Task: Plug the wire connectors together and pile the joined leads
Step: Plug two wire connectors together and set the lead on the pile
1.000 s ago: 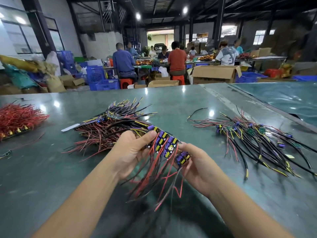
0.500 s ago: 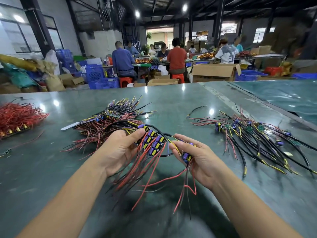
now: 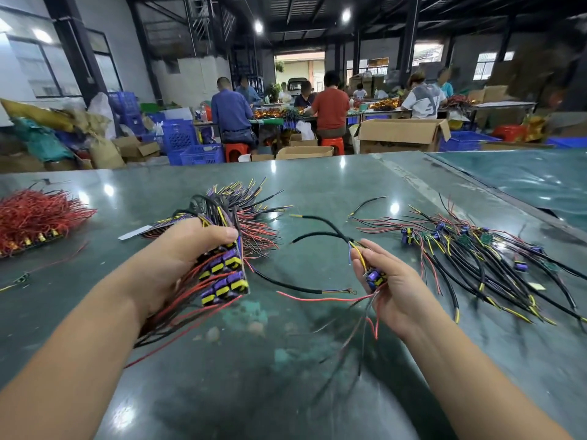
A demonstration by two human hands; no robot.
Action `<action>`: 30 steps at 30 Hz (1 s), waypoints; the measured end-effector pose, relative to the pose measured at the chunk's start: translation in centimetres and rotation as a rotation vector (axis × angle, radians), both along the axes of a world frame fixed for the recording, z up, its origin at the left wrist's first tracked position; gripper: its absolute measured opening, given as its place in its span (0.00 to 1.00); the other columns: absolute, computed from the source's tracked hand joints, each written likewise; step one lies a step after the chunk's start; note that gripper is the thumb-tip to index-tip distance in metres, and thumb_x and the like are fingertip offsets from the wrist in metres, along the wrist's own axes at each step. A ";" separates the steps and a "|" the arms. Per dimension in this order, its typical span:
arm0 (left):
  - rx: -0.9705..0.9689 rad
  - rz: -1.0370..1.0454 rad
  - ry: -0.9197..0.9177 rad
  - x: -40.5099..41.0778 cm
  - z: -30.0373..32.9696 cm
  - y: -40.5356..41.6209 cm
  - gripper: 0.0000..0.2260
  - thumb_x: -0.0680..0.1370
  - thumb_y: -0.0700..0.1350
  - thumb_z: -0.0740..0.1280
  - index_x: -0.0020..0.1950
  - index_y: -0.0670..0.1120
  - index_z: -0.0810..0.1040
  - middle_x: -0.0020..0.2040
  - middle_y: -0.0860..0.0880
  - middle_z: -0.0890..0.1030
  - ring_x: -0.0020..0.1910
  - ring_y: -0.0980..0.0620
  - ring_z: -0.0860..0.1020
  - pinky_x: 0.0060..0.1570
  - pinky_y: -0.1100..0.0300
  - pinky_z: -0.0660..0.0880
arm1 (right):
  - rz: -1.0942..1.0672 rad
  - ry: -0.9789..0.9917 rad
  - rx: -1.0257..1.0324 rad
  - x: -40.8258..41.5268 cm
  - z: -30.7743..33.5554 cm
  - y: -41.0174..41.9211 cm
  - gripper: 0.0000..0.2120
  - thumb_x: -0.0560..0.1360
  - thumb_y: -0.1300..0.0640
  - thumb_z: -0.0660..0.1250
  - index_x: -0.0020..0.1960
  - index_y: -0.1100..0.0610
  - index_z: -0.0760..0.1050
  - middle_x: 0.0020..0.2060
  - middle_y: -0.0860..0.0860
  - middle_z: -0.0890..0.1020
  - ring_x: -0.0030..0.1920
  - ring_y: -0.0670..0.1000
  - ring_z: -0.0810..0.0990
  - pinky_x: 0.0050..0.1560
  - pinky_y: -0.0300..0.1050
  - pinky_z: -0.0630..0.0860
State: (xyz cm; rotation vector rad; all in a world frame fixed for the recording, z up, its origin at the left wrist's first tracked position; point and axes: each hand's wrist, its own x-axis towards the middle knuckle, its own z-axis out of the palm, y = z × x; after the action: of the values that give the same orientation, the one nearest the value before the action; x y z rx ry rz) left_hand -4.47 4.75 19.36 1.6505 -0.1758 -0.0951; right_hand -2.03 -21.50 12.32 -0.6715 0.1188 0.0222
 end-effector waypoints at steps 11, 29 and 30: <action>0.858 0.215 -0.248 8.5 4.3 2.4 0.29 0.63 0.59 0.71 0.59 0.45 0.74 0.50 0.47 0.81 0.46 0.50 0.78 0.44 0.56 0.71 | -0.011 0.012 0.029 -0.4 -0.5 1.1 0.19 0.63 0.69 0.69 0.54 0.68 0.76 0.39 0.61 0.84 0.37 0.52 0.84 0.42 0.38 0.81; -0.702 -0.185 0.306 1.9 -7.8 -6.0 0.15 0.74 0.47 0.63 0.53 0.42 0.83 0.47 0.44 0.84 0.38 0.51 0.83 0.36 0.61 0.80 | 0.109 -0.132 0.195 -0.6 0.0 2.3 0.16 0.67 0.59 0.66 0.53 0.63 0.74 0.55 0.60 0.82 0.56 0.56 0.82 0.59 0.48 0.77; -0.761 -0.220 0.340 1.8 -7.8 -6.0 0.17 0.73 0.50 0.63 0.53 0.42 0.84 0.47 0.43 0.84 0.39 0.50 0.83 0.37 0.59 0.80 | 0.124 -0.146 0.132 -0.6 -0.1 2.6 0.13 0.69 0.59 0.65 0.52 0.62 0.74 0.53 0.59 0.83 0.53 0.55 0.82 0.54 0.46 0.78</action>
State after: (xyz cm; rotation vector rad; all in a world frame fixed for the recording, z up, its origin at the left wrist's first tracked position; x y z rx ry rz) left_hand -2.63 -1.20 11.54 0.8358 -0.1120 -0.4199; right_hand -2.64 -18.89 12.21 -0.5463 -0.0645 0.0992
